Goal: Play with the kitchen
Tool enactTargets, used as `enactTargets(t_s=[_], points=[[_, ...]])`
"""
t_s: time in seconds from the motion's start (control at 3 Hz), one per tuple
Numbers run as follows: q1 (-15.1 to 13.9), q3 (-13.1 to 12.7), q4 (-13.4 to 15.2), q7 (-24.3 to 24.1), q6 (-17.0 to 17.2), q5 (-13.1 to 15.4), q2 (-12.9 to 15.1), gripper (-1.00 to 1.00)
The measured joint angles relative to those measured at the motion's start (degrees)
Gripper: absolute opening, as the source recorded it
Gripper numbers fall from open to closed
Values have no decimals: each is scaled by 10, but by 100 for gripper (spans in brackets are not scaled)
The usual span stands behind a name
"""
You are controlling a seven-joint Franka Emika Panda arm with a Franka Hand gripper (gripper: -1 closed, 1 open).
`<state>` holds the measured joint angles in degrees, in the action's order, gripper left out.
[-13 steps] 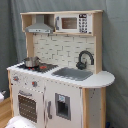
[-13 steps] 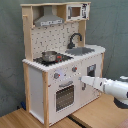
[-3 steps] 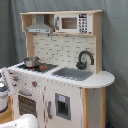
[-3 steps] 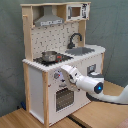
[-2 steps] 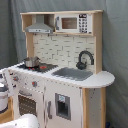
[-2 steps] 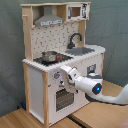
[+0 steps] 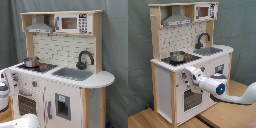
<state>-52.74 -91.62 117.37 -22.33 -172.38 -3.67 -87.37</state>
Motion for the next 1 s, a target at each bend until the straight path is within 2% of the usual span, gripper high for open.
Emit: enactTargets(t_s=[0.33, 0.67, 1.0], points=[[0, 0, 0, 0, 0, 0, 0, -100], [0, 1, 1, 2, 5, 1, 1, -100], [0, -1, 2, 2, 6, 1, 1, 100]])
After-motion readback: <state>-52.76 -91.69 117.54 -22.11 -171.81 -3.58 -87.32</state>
